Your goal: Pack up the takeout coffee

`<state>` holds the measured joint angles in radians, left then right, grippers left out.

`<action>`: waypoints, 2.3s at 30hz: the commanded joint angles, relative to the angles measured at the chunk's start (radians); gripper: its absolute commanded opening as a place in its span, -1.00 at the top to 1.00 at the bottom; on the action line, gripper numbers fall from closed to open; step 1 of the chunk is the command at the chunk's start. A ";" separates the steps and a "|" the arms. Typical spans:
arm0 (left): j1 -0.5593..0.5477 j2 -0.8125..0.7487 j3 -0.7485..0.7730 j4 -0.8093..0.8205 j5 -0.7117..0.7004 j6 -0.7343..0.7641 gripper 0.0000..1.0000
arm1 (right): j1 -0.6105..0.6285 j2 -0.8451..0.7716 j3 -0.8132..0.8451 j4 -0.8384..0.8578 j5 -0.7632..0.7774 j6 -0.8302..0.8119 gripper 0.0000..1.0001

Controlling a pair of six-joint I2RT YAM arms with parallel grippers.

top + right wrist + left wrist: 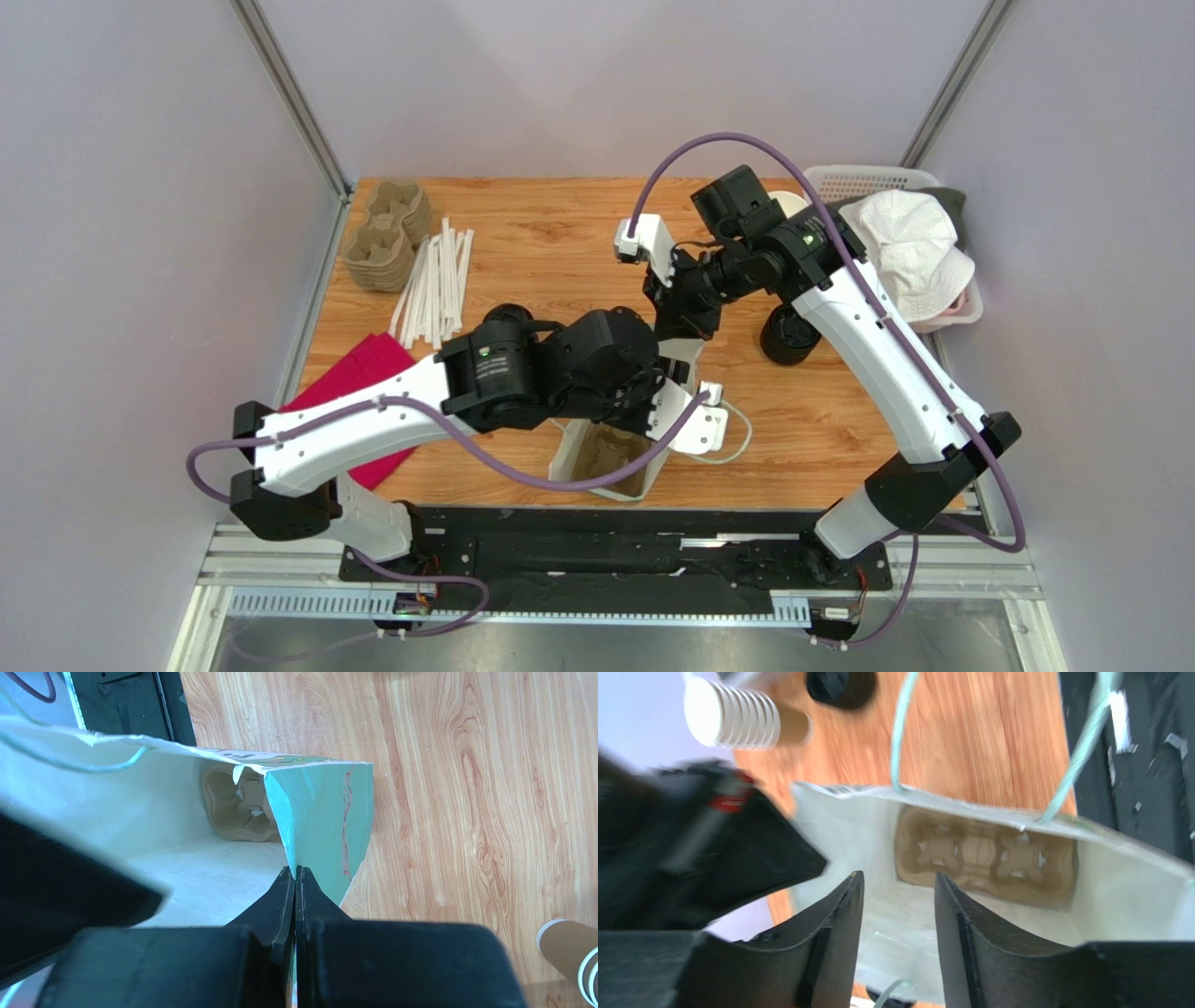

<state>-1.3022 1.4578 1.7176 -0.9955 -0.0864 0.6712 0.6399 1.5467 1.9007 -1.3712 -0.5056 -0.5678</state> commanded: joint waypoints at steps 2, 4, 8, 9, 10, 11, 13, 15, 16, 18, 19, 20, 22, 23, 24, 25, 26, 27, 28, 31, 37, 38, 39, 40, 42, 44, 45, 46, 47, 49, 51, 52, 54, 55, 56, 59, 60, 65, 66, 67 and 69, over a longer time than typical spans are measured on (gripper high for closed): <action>-0.022 -0.097 0.144 0.025 0.031 -0.027 -0.22 | -0.003 -0.045 -0.032 -0.032 0.019 -0.020 1.00; -0.019 -0.123 0.171 0.018 0.030 -0.061 -0.32 | -0.003 -0.054 -0.042 -0.031 0.029 -0.014 1.00; 0.055 -0.273 0.175 0.075 0.077 -0.172 -0.65 | -0.002 -0.077 -0.058 -0.025 0.042 -0.003 1.00; 0.063 -0.289 0.177 0.080 0.039 -0.188 -0.68 | -0.003 -0.077 -0.060 -0.023 0.042 0.000 1.00; 0.084 -0.304 0.183 0.078 0.021 -0.209 -0.74 | -0.002 -0.077 -0.060 -0.019 0.044 0.005 1.00; 0.153 -0.307 0.194 0.063 0.010 -0.261 -0.75 | -0.002 -0.076 -0.058 -0.016 0.042 0.014 1.00; 0.278 -0.306 0.201 0.022 0.051 -0.327 -0.79 | -0.002 -0.073 -0.051 -0.014 0.042 0.023 1.00; 0.491 -0.312 0.151 -0.034 0.139 -0.384 -0.80 | -0.003 -0.074 -0.042 -0.014 0.042 0.039 1.00; 0.562 -0.323 0.066 -0.041 0.183 -0.390 -0.81 | -0.002 -0.077 -0.042 -0.014 0.044 0.042 1.00; 0.755 -0.324 -0.021 -0.035 0.281 -0.374 -0.82 | -0.002 -0.082 -0.046 -0.014 0.047 0.048 1.00; 0.809 -0.309 -0.092 -0.034 0.306 -0.366 -0.82 | -0.003 -0.085 -0.049 -0.014 0.050 0.048 1.00; 0.846 -0.295 -0.119 -0.029 0.347 -0.345 -0.83 | -0.002 -0.086 -0.054 -0.011 0.053 0.051 1.00; 0.929 -0.231 -0.162 -0.029 0.372 -0.338 -0.84 | -0.003 -0.089 -0.057 -0.012 0.056 0.055 1.00; 0.942 -0.202 -0.167 -0.029 0.385 -0.335 -0.85 | -0.002 -0.091 -0.058 -0.011 0.059 0.059 1.00; 0.952 -0.173 -0.164 -0.037 0.396 -0.332 -0.88 | -0.002 -0.092 -0.058 -0.012 0.061 0.059 1.00; 0.968 -0.127 -0.168 -0.035 0.411 -0.331 -0.89 | -0.002 -0.091 -0.058 -0.014 0.062 0.060 1.00; 0.968 -0.107 -0.170 -0.011 0.392 -0.355 -0.89 | -0.002 -0.094 -0.060 -0.014 0.065 0.060 1.00; 0.968 -0.088 -0.173 -0.002 0.386 -0.361 -0.91 | -0.003 -0.092 -0.064 -0.014 0.068 0.060 1.00; 0.968 -0.062 -0.188 0.035 0.375 -0.369 -0.91 | -0.002 -0.092 -0.066 -0.014 0.070 0.062 1.00; 0.969 -0.007 -0.226 0.104 0.307 -0.401 -0.92 | -0.002 -0.089 -0.071 -0.012 0.070 0.065 1.00; 0.974 0.096 -0.256 0.168 0.290 -0.473 -0.94 | -0.003 -0.086 -0.077 -0.014 0.073 0.066 1.00; 0.974 0.104 -0.260 0.178 0.284 -0.478 -0.94 | -0.002 -0.086 -0.080 -0.014 0.076 0.066 1.00; 0.975 0.113 -0.262 0.182 0.281 -0.482 -0.95 | -0.003 -0.088 -0.080 -0.014 0.076 0.066 1.00; 0.975 0.133 -0.263 0.193 0.280 -0.484 -0.95 | -0.002 -0.089 -0.081 -0.015 0.076 0.066 1.00; 0.975 0.159 -0.260 0.195 0.274 -0.492 -0.95 | -0.003 -0.089 -0.084 -0.016 0.076 0.065 1.00; 0.978 0.171 -0.263 0.207 0.263 -0.499 -0.96 | -0.003 -0.089 -0.089 -0.017 0.076 0.063 1.00; 0.978 0.186 -0.263 0.210 0.255 -0.502 -0.96 | -0.003 -0.091 -0.091 -0.017 0.076 0.063 1.00; 0.978 0.194 -0.263 0.215 0.251 -0.502 -0.96 | -0.003 -0.089 -0.092 -0.017 0.076 0.062 1.00; 0.980 0.199 -0.266 0.218 0.241 -0.504 -0.96 | -0.002 -0.089 -0.097 -0.016 0.076 0.062 1.00; 0.985 0.211 -0.276 0.227 0.234 -0.513 -0.96 | -0.003 -0.089 -0.098 -0.017 0.073 0.062 1.00; 0.988 0.223 -0.282 0.233 0.225 -0.516 -0.96 | -0.002 -0.091 -0.098 -0.017 0.076 0.062 1.00; 0.991 0.228 -0.283 0.232 0.228 -0.516 -0.96 | -0.003 -0.092 -0.098 -0.017 0.078 0.062 1.00; 0.992 0.239 -0.283 0.225 0.234 -0.518 -0.96 | -0.002 -0.091 -0.100 -0.017 0.078 0.060 1.00; 0.994 0.242 -0.286 0.225 0.237 -0.519 -0.94 | -0.002 -0.091 -0.100 -0.017 0.078 0.060 1.00; 0.995 0.243 -0.289 0.225 0.241 -0.518 -0.90 | -0.003 -0.091 -0.100 -0.017 0.078 0.060 1.00; 0.995 0.234 -0.308 0.228 0.250 -0.521 -0.81 | -0.003 -0.088 -0.100 -0.017 0.078 0.060 1.00; 0.995 0.233 -0.315 0.230 0.254 -0.521 -0.79 | -0.002 -0.086 -0.100 -0.019 0.076 0.060 1.00; 0.995 0.234 -0.342 0.239 0.254 -0.527 -0.71 | -0.002 -0.080 -0.091 -0.020 0.073 0.060 1.00; 0.995 0.236 -0.351 0.248 0.251 -0.529 -0.70 | -0.002 -0.079 -0.091 -0.020 0.072 0.060 1.00; 0.995 0.236 -0.354 0.251 0.246 -0.530 -0.70 | -0.002 -0.076 -0.089 -0.020 0.072 0.060 1.00; 0.995 0.242 -0.362 0.259 0.241 -0.535 -0.67 | -0.002 -0.076 -0.088 -0.022 0.072 0.060 1.00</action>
<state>-0.3115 1.7035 1.3754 -0.7712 0.1516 0.1608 0.6399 1.4830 1.7977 -1.3716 -0.4290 -0.5198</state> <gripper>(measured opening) 0.845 0.006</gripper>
